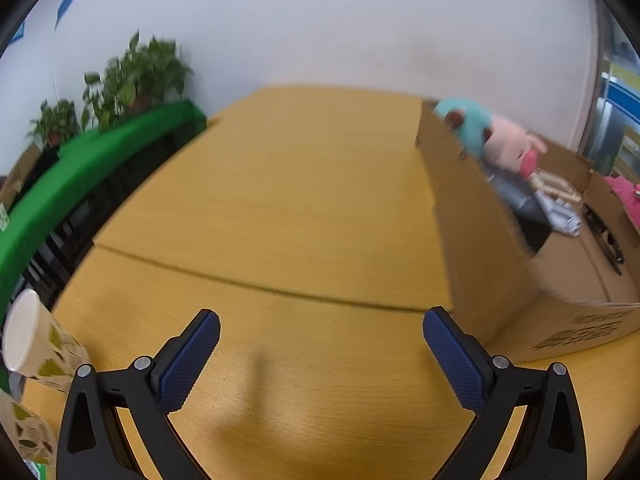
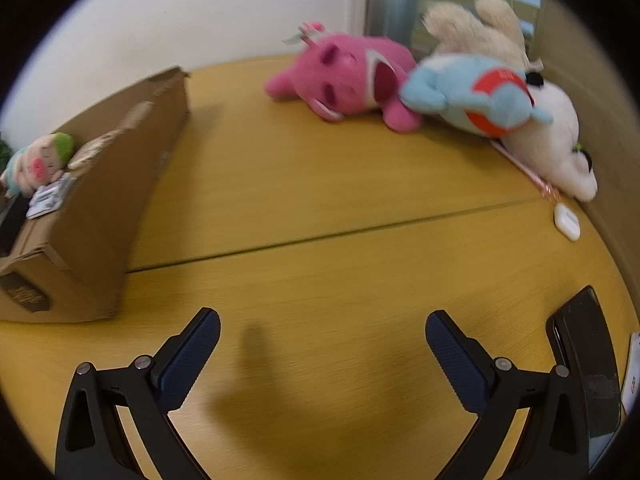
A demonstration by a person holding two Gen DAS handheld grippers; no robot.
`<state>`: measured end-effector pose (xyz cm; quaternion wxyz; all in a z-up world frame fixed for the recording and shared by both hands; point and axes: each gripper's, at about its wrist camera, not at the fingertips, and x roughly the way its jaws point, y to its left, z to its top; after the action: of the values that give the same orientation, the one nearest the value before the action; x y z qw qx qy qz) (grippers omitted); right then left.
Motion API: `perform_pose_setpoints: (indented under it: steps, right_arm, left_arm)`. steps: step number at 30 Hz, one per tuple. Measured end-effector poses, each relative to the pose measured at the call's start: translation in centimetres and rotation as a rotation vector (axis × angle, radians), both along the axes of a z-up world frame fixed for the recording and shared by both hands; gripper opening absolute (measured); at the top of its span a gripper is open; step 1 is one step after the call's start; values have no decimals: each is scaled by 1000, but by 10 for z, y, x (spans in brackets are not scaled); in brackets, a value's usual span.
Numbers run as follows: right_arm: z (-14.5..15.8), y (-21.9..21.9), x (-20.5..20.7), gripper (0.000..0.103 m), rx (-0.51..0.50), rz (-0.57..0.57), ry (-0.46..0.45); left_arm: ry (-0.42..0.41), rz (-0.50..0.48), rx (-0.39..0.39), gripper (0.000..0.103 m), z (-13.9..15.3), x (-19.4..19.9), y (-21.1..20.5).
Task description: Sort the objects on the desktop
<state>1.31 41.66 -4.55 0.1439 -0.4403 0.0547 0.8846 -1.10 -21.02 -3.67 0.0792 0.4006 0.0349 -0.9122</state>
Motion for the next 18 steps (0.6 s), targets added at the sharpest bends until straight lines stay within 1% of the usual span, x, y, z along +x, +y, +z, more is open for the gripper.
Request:
perform_pose_setpoints:
  steps: [4, 5, 7, 8, 9, 11, 14, 18]
  right_arm:
    - [-14, 24, -14, 102, 0, -25, -57]
    - [-15, 28, -15, 102, -11, -18, -51]
    - [-15, 37, -21, 103, -40, -31, -51]
    - [-15, 39, -23, 103, -36, -33, -45]
    - [-16, 40, -24, 103, -32, -21, -36]
    - [-16, 43, -29, 103, -27, 18, -20]
    - [-15, 50, -38, 103, -30, 44, -25]
    - [-15, 62, -46, 103, -33, 27, -26]
  left_arm:
    - [-92, 9, 63, 102, -28, -21, -13]
    - [-88, 12, 42, 103, -27, -24, -12]
    - [-87, 14, 38, 103, -27, -28, -18]
    - [-105, 20, 41, 103, -31, -32, -20]
    - [-113, 22, 15, 103, -31, -35, -20]
    - [-124, 8, 4, 103, -33, -41, -20]
    - [-126, -38, 2, 103, -34, -40, -21]
    - [-131, -71, 2, 103, -32, -40, -19]
